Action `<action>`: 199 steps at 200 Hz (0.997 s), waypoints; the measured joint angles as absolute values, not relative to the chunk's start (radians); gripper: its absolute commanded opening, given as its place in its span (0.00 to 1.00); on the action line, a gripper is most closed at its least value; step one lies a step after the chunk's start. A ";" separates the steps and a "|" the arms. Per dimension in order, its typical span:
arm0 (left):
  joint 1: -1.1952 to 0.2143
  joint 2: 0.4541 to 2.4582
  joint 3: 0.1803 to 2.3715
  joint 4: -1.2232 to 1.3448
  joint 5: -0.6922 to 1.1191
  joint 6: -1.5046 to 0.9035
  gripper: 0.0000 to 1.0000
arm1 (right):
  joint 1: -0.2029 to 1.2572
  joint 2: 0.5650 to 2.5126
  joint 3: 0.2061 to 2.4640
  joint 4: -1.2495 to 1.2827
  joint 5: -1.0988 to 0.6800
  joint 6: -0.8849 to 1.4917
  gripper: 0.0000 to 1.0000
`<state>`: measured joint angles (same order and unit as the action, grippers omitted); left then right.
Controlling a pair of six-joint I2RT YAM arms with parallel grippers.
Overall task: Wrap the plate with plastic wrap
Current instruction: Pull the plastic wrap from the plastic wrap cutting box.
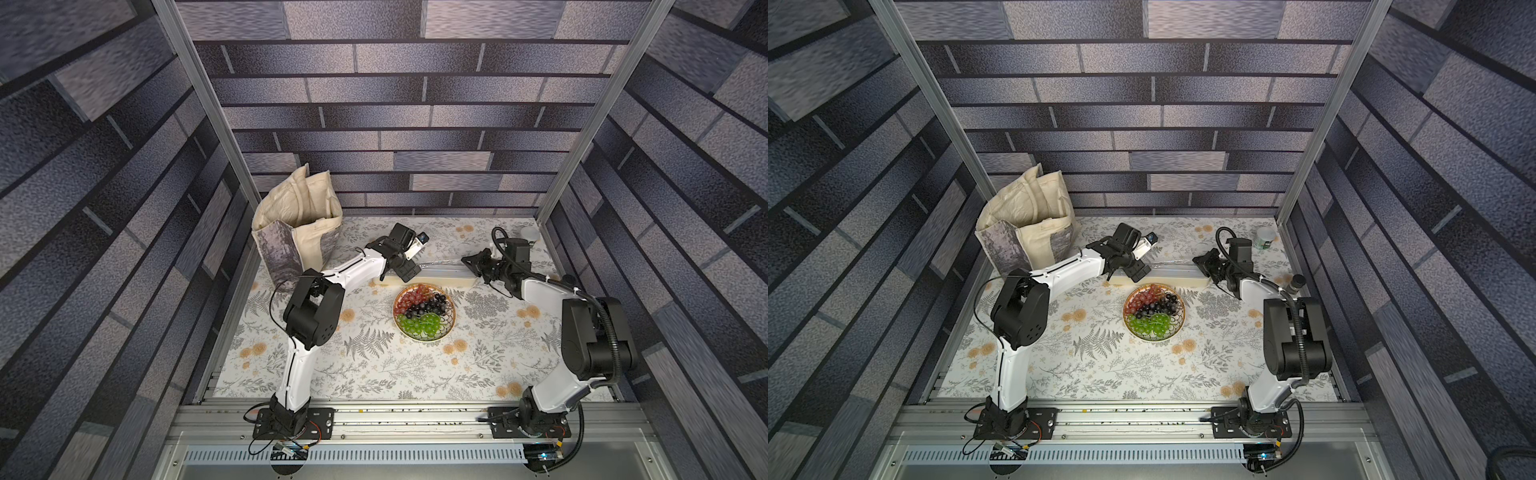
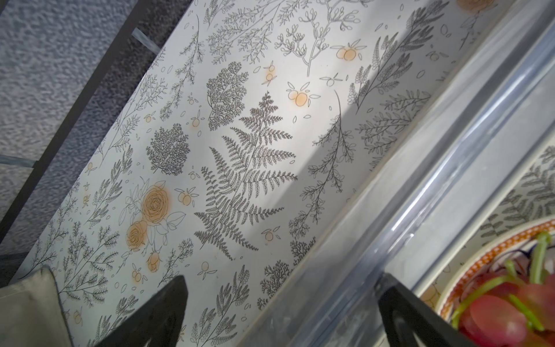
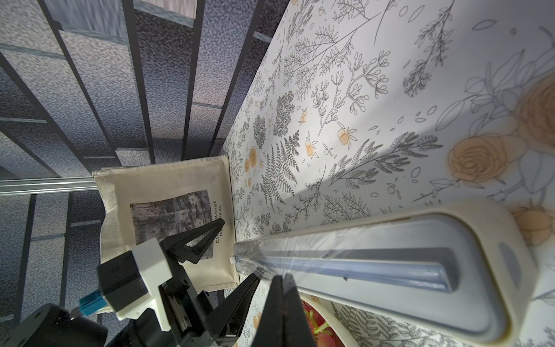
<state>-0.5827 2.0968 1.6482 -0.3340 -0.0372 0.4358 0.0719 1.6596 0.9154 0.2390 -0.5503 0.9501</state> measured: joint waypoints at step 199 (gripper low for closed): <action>-0.515 1.998 1.501 -0.318 -0.014 0.564 0.59 | 0.072 1.653 0.928 0.199 -0.547 0.942 0.00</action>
<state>-0.5152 1.9976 1.5013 -0.3176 -0.0135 0.5636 0.0719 1.6527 0.9276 0.1993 -0.5468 0.9417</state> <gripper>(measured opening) 0.631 0.040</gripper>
